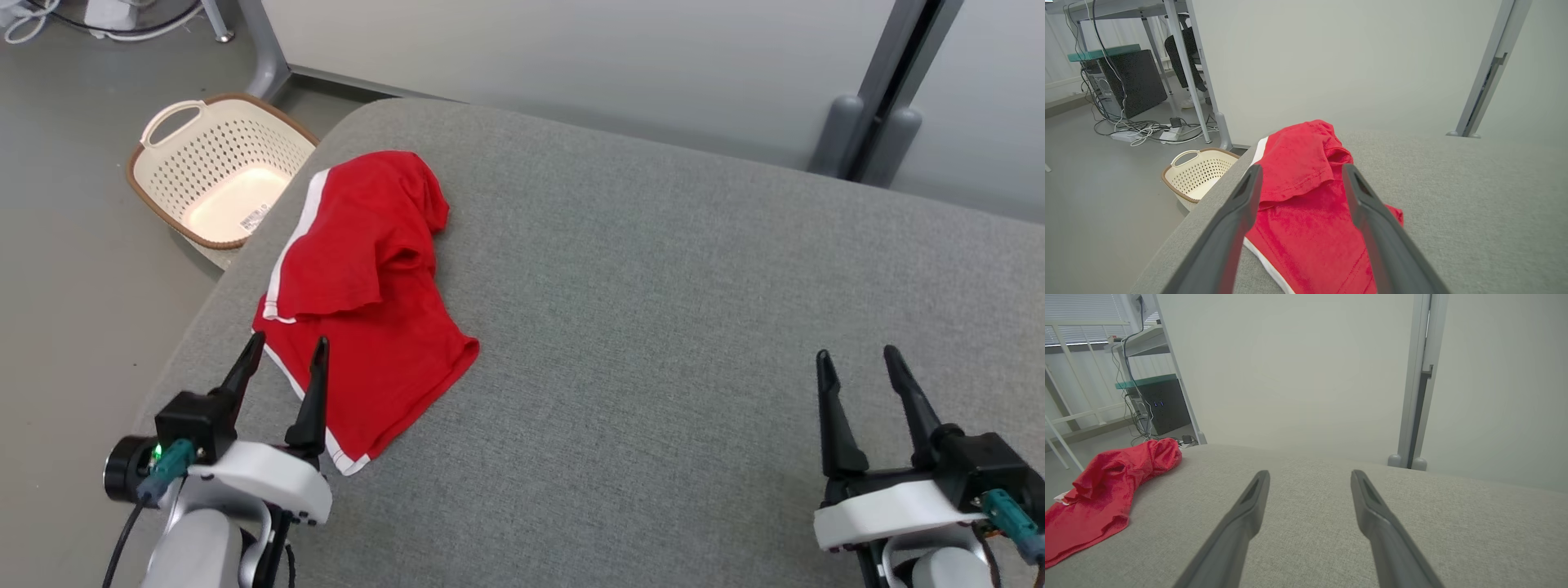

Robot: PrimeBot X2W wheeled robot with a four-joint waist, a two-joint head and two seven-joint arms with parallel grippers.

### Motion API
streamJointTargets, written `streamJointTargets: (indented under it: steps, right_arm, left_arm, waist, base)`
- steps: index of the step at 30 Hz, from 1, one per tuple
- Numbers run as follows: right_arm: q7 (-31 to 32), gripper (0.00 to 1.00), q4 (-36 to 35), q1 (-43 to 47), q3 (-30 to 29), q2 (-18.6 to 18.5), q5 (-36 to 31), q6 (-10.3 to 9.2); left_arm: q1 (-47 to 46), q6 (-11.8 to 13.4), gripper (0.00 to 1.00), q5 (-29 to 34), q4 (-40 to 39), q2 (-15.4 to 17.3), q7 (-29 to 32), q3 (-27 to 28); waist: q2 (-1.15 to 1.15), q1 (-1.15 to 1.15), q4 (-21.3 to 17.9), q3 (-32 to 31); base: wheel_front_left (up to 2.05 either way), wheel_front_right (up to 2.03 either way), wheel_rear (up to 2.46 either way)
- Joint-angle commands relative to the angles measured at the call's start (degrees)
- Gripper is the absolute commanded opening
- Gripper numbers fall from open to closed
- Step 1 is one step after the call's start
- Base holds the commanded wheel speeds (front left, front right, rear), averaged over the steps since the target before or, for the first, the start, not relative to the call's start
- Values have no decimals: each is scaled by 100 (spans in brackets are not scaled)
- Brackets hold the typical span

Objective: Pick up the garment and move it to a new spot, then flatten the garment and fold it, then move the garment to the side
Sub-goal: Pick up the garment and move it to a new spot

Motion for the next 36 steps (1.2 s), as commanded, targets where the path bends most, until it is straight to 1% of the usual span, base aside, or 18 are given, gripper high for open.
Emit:
streamJointTargets:
  steps: [1,6,10,13,16,20,24,25,26,27,33,36]
  right_arm:
    - [-2,100,-64,-106,-112,-50,-97,-7]
    - [-2,100,-259,-355,-397,-227,-254,-7]
    - [10,100,-400,-528,-520,-351,-323,-6]
    - [40,100,-492,-605,-522,-402,-375,-6]
    - [90,100,-583,-664,-451,-420,-418,-6]
    - [114,100,-639,-693,-336,-433,-450,-6]
    - [130,100,-650,-694,-329,-445,-462,-6]
    - [130,100,-647,-690,-325,-450,-463,-6]
    - [129,100,-642,-685,-324,-455,-461,-6]
    - [129,100,-631,-680,-327,-458,-457,-6]
    - [110,100,-559,-635,-346,-403,-431,-6]
    - [82,100,-476,-605,-322,-353,-392,-6]
  left_arm:
    - [-309,-41,100,-37,226,110,48,-58]
    - [-1171,-111,100,-243,852,458,512,-319]
    - [-1736,-103,100,-569,1143,817,940,-879]
    - [-2047,-106,100,-928,1317,1072,1155,-1233]
    - [-2324,-106,100,-1172,1574,1312,1325,-1392]
    - [-2616,-107,100,-1362,1965,1440,1445,-1567]
    - [-2804,-107,100,-1589,2338,1486,1495,-1763]
    - [-2838,-107,59,-1640,2415,1500,1502,-1812]
    - [-2878,-107,7,-1676,2498,1511,1482,-1852]
    - [-2910,-107,0,-1714,2559,1515,1446,-1895]
    - [-2959,-108,0,-1881,2745,1532,1191,-2072]
    - [-2941,-108,0,-1945,2710,1598,1032,-2182]
  waist:
    - [0,0,-142,298]
    - [0,0,-357,785]
    - [0,0,-522,1130]
    - [0,0,-637,1345]
    - [0,0,-760,1525]
    - [0,0,-894,1681]
    - [0,0,-974,1737]
    - [0,0,-987,1738]
    - [0,0,-999,1731]
    - [0,0,-1010,1716]
    - [0,0,-1012,1521]
    - [0,0,-997,1342]
  base:
    - [0,0,0]
    - [0,0,0]
    - [0,0,0]
    - [0,0,0]
    - [0,0,0]
    - [0,0,0]
    - [0,0,0]
    - [0,0,0]
    - [0,0,0]
    - [0,0,0]
    - [0,0,0]
    - [0,0,0]
